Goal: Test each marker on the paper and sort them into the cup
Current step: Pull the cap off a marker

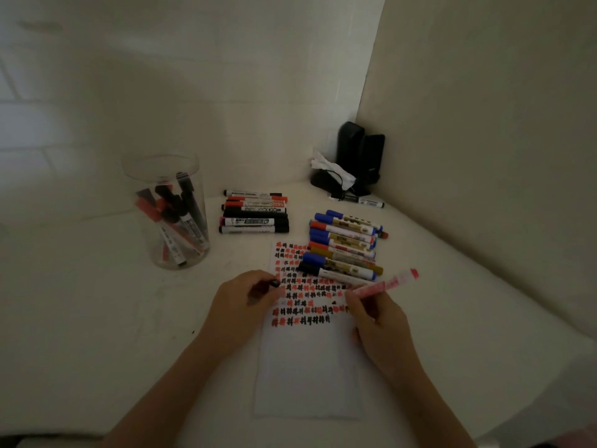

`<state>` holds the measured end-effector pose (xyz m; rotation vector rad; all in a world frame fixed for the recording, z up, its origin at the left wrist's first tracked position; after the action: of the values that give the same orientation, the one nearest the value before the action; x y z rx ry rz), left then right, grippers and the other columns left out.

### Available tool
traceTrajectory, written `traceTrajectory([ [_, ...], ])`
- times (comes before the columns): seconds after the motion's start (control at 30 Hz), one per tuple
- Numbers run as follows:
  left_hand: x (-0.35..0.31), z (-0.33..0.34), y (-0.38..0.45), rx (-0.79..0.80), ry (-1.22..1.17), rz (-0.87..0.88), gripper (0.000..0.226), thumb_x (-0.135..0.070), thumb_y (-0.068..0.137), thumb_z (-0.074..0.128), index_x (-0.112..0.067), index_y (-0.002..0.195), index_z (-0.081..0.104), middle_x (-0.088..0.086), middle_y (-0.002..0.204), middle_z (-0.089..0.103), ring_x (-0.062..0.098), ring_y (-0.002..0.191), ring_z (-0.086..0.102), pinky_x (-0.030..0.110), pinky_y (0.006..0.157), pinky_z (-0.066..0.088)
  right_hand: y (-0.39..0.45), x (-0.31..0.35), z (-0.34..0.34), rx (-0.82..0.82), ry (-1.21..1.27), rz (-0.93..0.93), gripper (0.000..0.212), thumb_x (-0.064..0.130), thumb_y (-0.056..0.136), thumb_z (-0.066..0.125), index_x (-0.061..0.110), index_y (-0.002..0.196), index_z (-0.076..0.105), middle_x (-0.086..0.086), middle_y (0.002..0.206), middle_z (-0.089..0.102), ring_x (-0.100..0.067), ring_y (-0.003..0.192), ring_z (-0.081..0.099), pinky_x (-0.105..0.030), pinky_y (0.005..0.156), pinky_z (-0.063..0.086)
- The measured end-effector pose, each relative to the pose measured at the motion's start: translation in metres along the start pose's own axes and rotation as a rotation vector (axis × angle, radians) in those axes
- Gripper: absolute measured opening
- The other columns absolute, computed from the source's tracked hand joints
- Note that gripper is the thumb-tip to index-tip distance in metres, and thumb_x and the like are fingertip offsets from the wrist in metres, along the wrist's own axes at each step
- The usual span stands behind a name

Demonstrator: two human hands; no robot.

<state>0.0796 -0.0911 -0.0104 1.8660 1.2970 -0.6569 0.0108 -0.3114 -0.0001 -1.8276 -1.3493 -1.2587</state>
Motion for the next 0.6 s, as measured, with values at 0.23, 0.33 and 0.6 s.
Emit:
traceTrajectory([
  [0.23,-0.0021,-0.0003,-0.0009,-0.005,0.001,0.003,0.02,-0.034,0.087,0.064,-0.026,0.105,0.066,-0.017,0.093,0.064,-0.004,0.085,0.06,0.01,0.079,0.046,-0.0041,-0.0001,-0.0079,-0.025,-0.105,-0.04,0.013,0.037,0.086,0.065,0.039,0.077,0.057,0.02,0.077,0.064,0.007,0.07,0.061,-0.007,0.057,0.044],
  [0.33,-0.0024,-0.0003,-0.0016,-0.012,0.011,0.014,0.02,-0.034,0.087,0.065,-0.027,0.105,0.065,-0.016,0.093,0.064,-0.003,0.086,0.06,0.01,0.078,0.047,-0.0041,0.0006,-0.0064,-0.005,-0.137,-0.054,0.015,0.039,0.086,0.065,0.038,0.074,0.057,0.021,0.074,0.063,0.013,0.072,0.059,-0.004,0.056,0.043],
  [0.6,-0.0035,0.0001,-0.0017,-0.011,0.016,-0.003,0.019,-0.034,0.088,0.064,-0.027,0.106,0.065,-0.017,0.094,0.064,-0.006,0.085,0.058,0.005,0.075,0.042,-0.005,-0.002,-0.0037,0.007,-0.166,-0.086,0.015,0.04,0.086,0.065,0.037,0.074,0.058,0.02,0.073,0.063,0.003,0.069,0.062,-0.007,0.058,0.046],
])
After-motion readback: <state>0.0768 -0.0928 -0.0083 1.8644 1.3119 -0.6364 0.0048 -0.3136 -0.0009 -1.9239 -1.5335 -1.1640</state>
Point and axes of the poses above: each hand's wrist, its own y-axis towards the middle knuckle, its own z-axis out of the palm, x = y × z, the point moved 4 cm from there along y, towards the middle knuckle
